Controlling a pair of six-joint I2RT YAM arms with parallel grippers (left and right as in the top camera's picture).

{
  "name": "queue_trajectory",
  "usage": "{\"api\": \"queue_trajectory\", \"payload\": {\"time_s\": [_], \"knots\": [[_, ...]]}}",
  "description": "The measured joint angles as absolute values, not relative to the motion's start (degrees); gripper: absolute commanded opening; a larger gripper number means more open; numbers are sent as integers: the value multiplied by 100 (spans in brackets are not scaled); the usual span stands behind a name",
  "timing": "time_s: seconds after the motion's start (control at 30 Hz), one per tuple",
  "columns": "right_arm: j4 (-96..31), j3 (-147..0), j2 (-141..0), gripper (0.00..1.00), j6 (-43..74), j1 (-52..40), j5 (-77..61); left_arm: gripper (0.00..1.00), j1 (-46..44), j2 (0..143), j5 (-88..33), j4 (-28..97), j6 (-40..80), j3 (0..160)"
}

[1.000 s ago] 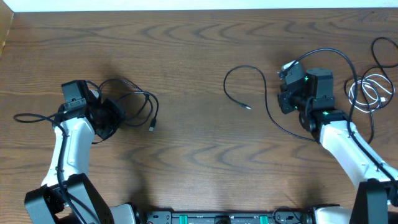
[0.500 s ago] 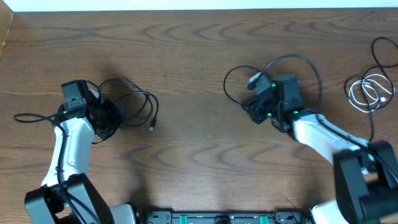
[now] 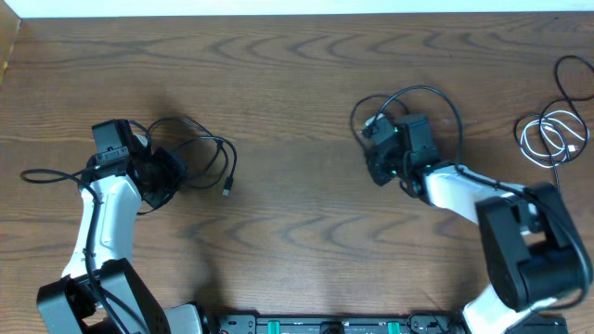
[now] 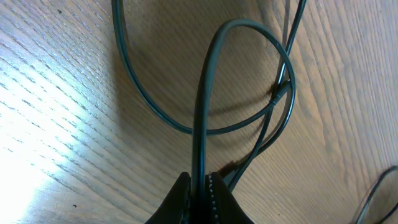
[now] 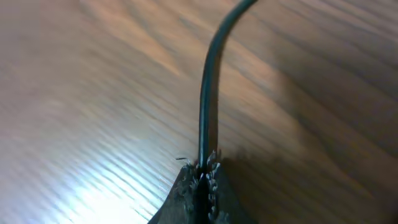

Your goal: Untangle cables

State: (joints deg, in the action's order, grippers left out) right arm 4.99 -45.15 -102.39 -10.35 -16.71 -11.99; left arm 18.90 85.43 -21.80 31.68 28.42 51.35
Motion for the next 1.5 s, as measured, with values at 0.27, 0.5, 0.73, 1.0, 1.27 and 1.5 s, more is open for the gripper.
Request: {"api": "queue_trajectory", "payload": {"time_s": [0.27, 0.5, 0.73, 1.0, 1.27, 1.5], "knots": [[-458, -4495, -8613, 1, -910, -854, 451, 9, 1890, 8543, -2182, 3166, 2842, 5135], [-1341, -4493, -8112, 1, -469, -49, 1450, 8, 1890, 8543, -2182, 3170, 2840, 5135], [-1538, -4491, -8499, 73, 336, 958, 1686, 9, 1890, 8543, -2180, 3166, 2840, 5135], [-1551, -4477, -8785, 99, 655, 1225, 386, 11, 1890, 8543, -2180, 3166, 2840, 5135], [-1214, -4475, -8785, 99, 729, 1153, -1826, 15, 1686, 8543, -2167, 3166, 2770, 5135], [-974, -4475, -8785, 99, 749, 860, -2517, 42, 899, 8543, -2097, 3124, 2698, 5135]]}}
